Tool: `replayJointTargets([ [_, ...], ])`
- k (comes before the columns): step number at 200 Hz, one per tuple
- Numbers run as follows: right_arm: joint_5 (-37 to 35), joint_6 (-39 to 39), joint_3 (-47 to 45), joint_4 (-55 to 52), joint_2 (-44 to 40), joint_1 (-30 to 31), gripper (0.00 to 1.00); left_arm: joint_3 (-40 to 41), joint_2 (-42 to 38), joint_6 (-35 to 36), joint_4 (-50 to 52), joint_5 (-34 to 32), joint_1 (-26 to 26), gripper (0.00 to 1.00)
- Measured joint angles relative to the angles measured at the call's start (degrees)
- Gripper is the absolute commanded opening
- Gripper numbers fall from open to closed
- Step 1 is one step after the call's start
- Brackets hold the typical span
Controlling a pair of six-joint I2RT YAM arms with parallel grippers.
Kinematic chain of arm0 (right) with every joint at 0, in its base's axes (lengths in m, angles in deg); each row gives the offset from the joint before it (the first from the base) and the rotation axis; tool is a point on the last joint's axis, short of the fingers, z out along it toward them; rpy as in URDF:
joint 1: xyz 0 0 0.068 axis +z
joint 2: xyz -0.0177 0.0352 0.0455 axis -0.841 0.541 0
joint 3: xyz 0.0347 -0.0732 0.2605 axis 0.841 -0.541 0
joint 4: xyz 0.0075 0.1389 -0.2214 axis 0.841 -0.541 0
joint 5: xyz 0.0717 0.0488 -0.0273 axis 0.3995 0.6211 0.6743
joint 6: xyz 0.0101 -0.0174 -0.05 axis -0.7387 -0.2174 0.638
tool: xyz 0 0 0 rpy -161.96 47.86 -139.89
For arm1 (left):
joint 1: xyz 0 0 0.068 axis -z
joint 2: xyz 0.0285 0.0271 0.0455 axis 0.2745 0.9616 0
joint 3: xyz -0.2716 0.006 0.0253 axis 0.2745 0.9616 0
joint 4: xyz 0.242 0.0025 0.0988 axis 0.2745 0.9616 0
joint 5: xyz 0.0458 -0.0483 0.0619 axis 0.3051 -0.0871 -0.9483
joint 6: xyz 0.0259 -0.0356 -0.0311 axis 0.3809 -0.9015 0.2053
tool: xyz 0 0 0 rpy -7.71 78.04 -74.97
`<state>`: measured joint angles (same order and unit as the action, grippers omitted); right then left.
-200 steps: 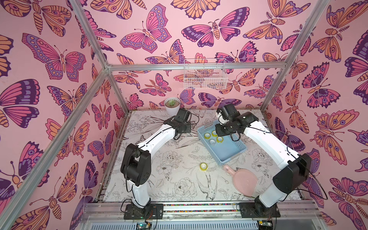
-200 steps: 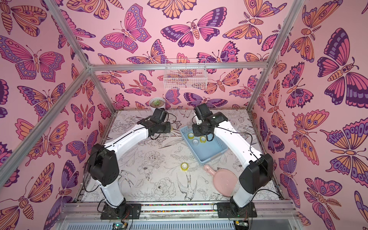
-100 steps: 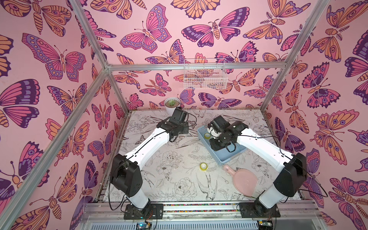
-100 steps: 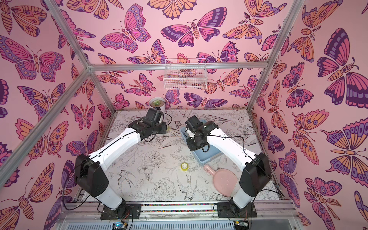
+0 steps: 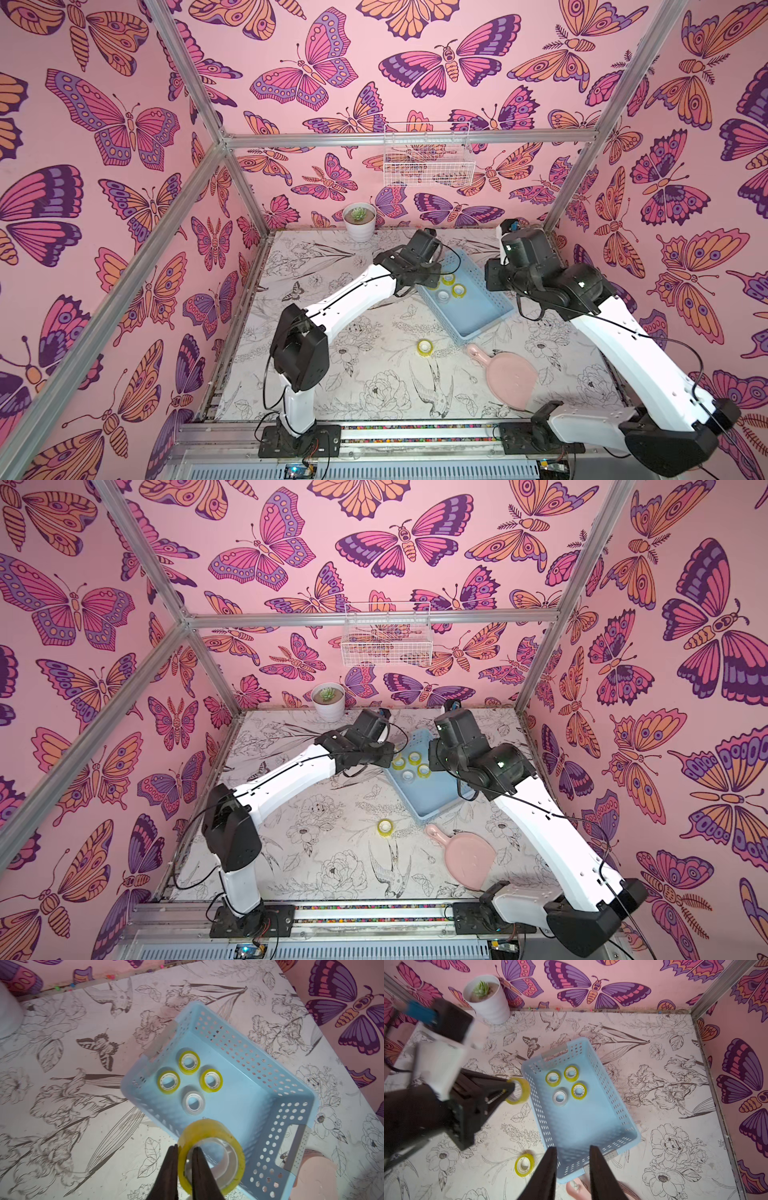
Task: Put the transparent tape into the storage box
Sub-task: Place the tape in the storage box.
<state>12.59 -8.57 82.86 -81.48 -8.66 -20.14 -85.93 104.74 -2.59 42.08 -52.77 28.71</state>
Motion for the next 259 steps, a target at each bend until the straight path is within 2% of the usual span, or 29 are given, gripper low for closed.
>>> replayJointTargets([
  [52,0.6,-0.7,-2.6,0.4,0.6,0.0,0.32,-7.5,13.9,1.6,0.9,3.3,4.0,0.08],
  [106,1.9,-0.7,-6.0,0.5,0.2,0.0,0.32,-14.7,21.8,1.9,5.2,4.7,5.5,0.10],
  [157,3.1,-0.7,-7.7,0.9,0.0,0.0,0.32,-20.5,26.7,2.6,8.4,4.5,6.1,0.11],
  [222,3.7,-0.7,-8.4,1.9,0.0,0.0,0.32,-20.9,28.1,2.7,11.3,3.0,6.4,0.15],
  [259,4.2,-0.7,-8.9,2.0,0.0,0.0,0.33,-21.7,28.6,2.8,12.0,2.1,6.4,0.25],
])
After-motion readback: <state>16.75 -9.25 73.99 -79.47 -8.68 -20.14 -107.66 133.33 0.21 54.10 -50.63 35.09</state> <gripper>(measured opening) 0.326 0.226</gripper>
